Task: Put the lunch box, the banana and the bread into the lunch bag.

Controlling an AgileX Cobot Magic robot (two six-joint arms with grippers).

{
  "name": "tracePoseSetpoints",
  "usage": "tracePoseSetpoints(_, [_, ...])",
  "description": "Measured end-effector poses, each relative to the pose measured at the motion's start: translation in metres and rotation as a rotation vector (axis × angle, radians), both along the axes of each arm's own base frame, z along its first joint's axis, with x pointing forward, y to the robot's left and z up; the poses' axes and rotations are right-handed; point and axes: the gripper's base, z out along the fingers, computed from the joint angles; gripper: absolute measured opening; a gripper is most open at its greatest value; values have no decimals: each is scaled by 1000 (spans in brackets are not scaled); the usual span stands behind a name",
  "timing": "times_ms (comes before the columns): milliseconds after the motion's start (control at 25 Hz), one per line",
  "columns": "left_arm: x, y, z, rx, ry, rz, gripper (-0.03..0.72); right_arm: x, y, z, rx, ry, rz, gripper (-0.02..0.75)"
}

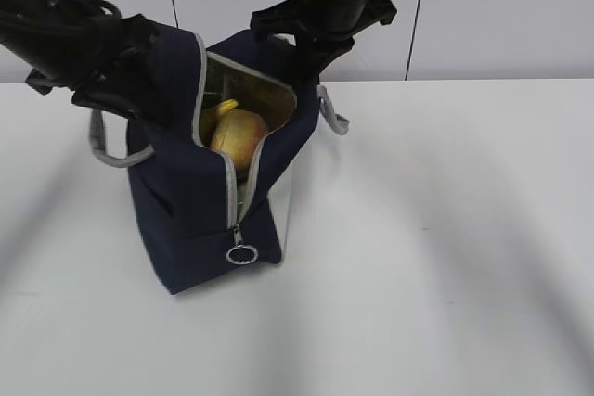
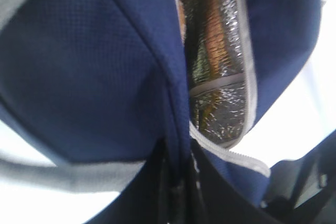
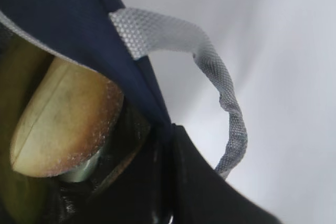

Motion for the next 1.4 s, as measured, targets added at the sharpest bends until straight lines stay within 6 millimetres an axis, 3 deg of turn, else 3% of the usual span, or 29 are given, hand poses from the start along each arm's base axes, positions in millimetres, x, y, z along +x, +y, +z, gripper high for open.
tracePoseSetpoints(240, [12,-12,5,-141,-57,13,22,-6,-15,26,-81,-87,-42,1])
tracePoseSetpoints(560, [51,-25,12,-216,-110,21,22,1,-33,28,-176,-131,-119,1])
tracePoseSetpoints(800, [65,-32,0,-266,-76,42,22,11,-59,28,-155,-116,-193,0])
tracePoseSetpoints(1200, [73,-36,-21,-273,-17,50,38,11,-51,21,-36,-47,-185,6])
tracePoseSetpoints(1320, [73,-36,-20,-276,-19,50,123,13,-47,14,-10,-23,-180,97])
tracePoseSetpoints(1400, [73,-36,-20,-277,-19,50,241,13,-45,11,6,-7,-175,255])
